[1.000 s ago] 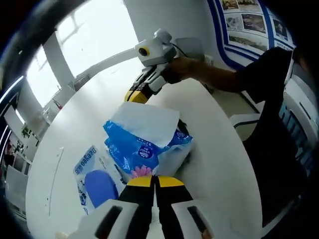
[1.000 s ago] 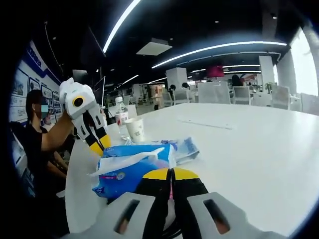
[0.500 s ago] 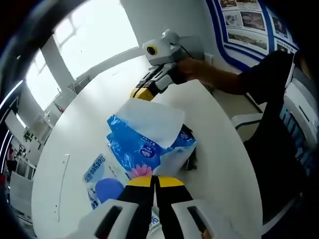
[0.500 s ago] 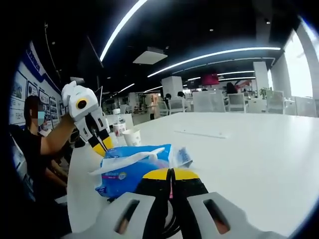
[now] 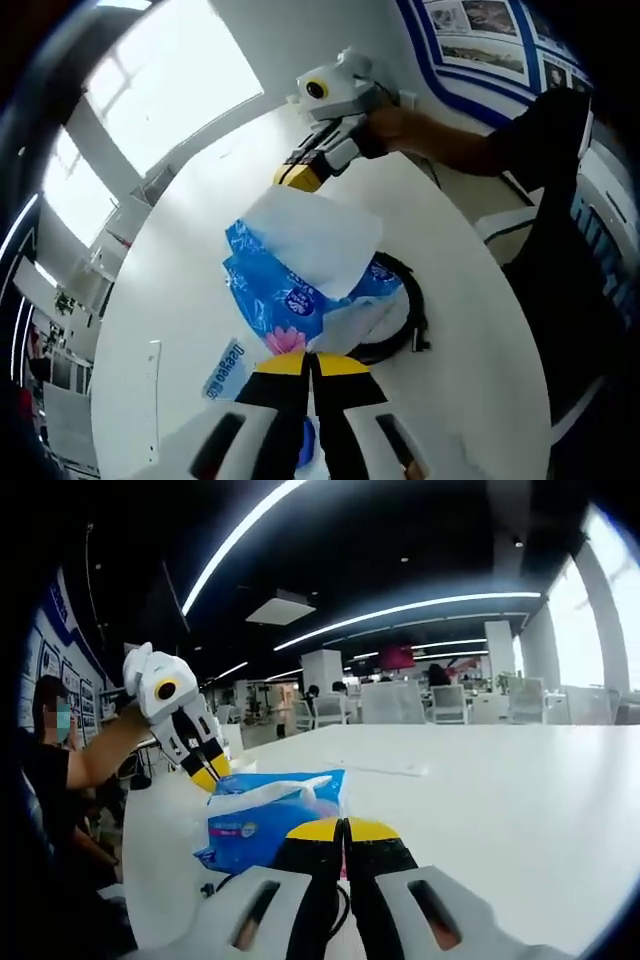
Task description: Arrange the tabletop items into an orderly group along one side of the table until the central work area is clear of visible clutter.
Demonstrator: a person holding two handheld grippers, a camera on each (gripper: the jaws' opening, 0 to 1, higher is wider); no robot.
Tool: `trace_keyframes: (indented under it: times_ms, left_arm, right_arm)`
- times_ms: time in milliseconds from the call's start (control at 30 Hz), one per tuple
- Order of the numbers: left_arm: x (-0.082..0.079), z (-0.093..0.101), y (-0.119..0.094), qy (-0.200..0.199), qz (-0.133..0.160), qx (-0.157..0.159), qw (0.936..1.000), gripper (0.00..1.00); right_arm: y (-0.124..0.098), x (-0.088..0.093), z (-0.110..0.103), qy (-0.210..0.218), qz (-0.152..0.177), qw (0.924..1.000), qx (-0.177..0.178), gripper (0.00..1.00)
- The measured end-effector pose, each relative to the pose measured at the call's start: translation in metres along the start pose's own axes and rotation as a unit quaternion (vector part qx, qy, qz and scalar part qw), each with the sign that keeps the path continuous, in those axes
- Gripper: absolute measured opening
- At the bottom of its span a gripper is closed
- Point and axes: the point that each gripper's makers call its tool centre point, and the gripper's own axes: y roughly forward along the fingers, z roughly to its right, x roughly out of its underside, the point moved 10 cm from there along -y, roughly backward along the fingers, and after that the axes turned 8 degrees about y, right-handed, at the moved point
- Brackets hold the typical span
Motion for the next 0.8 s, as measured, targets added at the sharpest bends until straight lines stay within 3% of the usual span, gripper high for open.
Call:
trace_keyframes:
  times_ms: [167,300,800]
  left_arm:
    - [-0.007,-0.015,0.005,0.028,-0.006,-0.01,0.9995,0.0]
    - [-0.011,-0.019,0.011,0.051,-0.003,0.002,0.9987,0.0]
    - [-0.014,-0.054,0.038,0.074,0.015,0.037,0.9964,0.0]
  right_arm:
    - [-0.005,-0.006,0.006,0.0,0.01,0.9999,0.012,0.0]
    - [-0.009,-0.009,0.012,-0.001,0.02,0.9994,0.027,0.0]
    - [-0.018,-0.008,0.033,0.015,0.031,0.9965,0.076,0.0]
